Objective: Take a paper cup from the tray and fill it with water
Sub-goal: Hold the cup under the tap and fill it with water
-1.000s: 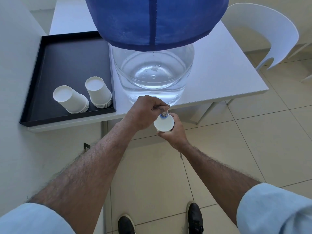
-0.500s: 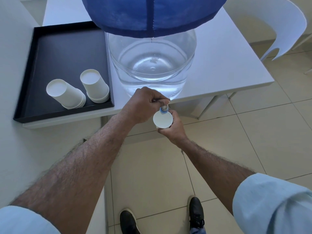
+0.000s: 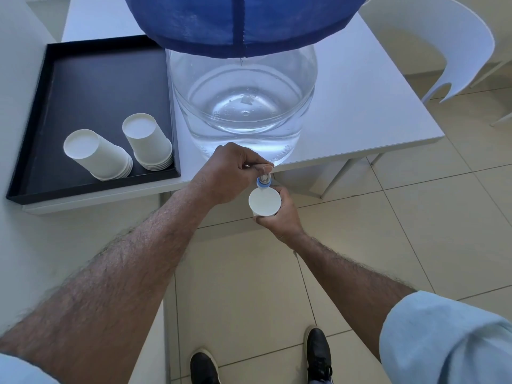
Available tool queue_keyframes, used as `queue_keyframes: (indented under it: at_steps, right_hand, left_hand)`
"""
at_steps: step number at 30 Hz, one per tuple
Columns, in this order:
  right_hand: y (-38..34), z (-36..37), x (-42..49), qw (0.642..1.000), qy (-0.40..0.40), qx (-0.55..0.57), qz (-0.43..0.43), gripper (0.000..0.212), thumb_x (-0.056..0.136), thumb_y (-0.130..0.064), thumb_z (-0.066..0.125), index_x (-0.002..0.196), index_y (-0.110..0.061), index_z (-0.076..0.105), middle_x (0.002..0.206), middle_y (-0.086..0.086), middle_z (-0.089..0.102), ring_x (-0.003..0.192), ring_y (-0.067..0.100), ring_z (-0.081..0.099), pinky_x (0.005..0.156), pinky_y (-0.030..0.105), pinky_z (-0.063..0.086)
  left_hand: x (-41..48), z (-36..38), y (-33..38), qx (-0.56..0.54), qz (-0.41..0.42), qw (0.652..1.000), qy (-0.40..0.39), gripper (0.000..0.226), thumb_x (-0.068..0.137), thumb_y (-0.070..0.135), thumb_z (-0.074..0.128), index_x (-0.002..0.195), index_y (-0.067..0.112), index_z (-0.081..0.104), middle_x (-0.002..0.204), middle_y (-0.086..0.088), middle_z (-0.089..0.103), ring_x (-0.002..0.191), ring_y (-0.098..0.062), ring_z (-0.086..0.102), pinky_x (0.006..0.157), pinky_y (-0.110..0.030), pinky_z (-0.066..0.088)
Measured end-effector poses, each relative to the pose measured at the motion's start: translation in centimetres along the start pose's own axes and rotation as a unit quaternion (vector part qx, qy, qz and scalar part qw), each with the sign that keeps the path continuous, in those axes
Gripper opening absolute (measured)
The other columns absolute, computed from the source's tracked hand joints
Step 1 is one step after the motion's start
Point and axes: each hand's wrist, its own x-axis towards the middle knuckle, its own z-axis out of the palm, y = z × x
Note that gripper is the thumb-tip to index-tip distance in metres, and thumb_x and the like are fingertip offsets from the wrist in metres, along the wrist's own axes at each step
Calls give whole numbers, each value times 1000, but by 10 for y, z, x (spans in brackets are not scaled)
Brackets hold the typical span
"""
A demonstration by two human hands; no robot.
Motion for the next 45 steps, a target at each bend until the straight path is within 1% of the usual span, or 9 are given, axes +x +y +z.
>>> queue_keyframes:
  at_steps: [7,12,15,20,25,30,37,41,45]
  right_hand:
    - [2,-3,1,1000,5,0,-11,68,62,0,83,116,-26,52,112,-3,61,108,24,62,88,37,55]
    - [5,-6,2,1000,6,-1,-12,67,62,1,83,114,-27,52,107,-10,61,104,19,61,83,29,54]
    - [6,-5,2,1000,4,-1,-17,67,62,2,83,115,-25,52,110,-2,62,106,21,61,84,31,54]
    - [5,-5,3,1000,6,-3,-25,67,62,0,84,117,-23,53,112,-1,63,107,22,62,87,33,55]
    - [1,-4,3,1000,4,3,-29,68,61,-1,84,115,-28,53,106,-14,61,105,19,62,82,24,53]
    - [-1,-3,4,999,-1,12,-32,67,62,-2,83,117,-26,53,111,-2,63,106,22,63,82,26,54]
    - [0,-2,4,999,-6,7,-31,69,61,-4,84,117,-28,52,108,-12,61,104,16,62,77,14,51]
    - [4,0,3,1000,-3,-3,-22,66,61,-5,84,115,-27,51,110,-2,60,103,20,61,78,21,52]
    - [7,1,1,1000,-5,-12,-14,67,62,-4,84,114,-29,50,114,0,60,103,18,59,72,11,48]
  left_hand:
    - [0,-2,1,5,5,1000,-3,15,88,25,68,99,24,78,96,17,74,96,2,67,89,-19,53]
    - [-1,0,1,-3,-4,1000,-1,15,88,26,68,99,24,78,96,14,75,101,-7,68,96,-36,54]
    - [-2,1,1,2,-10,1000,5,15,88,28,68,98,25,78,99,8,77,101,-17,69,95,-43,54]
    - [-2,2,2,10,-17,1000,4,13,88,28,68,96,28,78,96,9,77,99,-20,69,94,-45,54]
    - [-2,0,4,10,-11,1000,4,14,88,27,68,97,25,78,95,14,75,98,-12,70,93,-42,55]
    - [-2,0,5,6,-8,1000,2,15,88,26,68,99,23,78,99,10,76,99,-10,69,93,-40,54]
    - [-3,1,6,7,-10,1000,6,15,88,25,68,99,22,78,98,10,76,99,-14,69,93,-39,55]
    - [-4,2,7,6,-9,1000,12,16,88,24,68,100,22,78,94,10,76,98,-19,68,89,-36,54]
    - [-4,2,6,7,-9,1000,13,16,89,23,67,100,22,78,94,11,76,98,-14,68,86,-27,52]
